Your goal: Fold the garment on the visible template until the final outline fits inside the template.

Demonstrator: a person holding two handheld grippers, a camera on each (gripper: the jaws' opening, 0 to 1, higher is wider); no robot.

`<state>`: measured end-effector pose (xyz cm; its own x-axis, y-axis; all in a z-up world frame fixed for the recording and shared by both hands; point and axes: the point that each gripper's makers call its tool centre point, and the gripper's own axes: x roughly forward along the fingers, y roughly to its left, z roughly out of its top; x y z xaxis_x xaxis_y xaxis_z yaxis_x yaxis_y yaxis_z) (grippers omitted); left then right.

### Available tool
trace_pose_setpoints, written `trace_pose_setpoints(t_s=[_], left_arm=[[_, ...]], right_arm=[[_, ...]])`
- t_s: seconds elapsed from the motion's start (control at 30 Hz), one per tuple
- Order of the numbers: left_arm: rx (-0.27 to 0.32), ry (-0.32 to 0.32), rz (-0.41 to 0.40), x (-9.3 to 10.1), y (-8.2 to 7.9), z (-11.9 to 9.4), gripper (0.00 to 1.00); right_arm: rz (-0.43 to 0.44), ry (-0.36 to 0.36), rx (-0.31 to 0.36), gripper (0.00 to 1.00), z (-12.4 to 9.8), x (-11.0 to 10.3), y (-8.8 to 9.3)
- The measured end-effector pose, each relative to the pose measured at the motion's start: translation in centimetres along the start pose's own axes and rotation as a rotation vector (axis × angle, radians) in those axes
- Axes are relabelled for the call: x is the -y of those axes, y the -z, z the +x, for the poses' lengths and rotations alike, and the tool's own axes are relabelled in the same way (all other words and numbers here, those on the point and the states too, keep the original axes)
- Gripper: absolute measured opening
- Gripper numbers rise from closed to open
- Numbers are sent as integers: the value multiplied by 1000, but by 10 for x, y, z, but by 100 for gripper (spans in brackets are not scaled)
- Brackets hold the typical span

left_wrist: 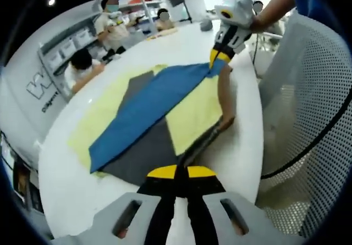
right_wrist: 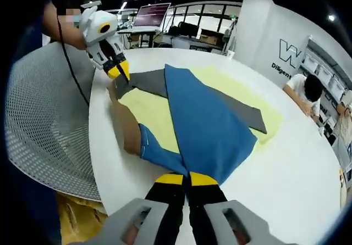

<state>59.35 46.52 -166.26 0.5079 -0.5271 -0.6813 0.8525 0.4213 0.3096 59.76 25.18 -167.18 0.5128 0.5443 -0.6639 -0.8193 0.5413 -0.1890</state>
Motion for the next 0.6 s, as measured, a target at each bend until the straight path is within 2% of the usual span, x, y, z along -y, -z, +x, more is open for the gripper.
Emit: trace_pose_setpoints(t_s=[0.07,0.17,0.23,0.37,0.6], left_arm=[[-30,-15,11,-3,5,1,24],[-51,6,17,0,11,2,19],[-50,8,30,1,9,2,17],[-56,27,44,7,11,2,5],[-61,33,26,10,12,1,2]], right_arm=[[-5,-1,-3,0,0,-1,0],[0,-2,0,0,0,0,1],[-1,-3,1,0,0,1,2],[4,-4,3,0,1,0,2],[29,-8,6,0,0,0,2]])
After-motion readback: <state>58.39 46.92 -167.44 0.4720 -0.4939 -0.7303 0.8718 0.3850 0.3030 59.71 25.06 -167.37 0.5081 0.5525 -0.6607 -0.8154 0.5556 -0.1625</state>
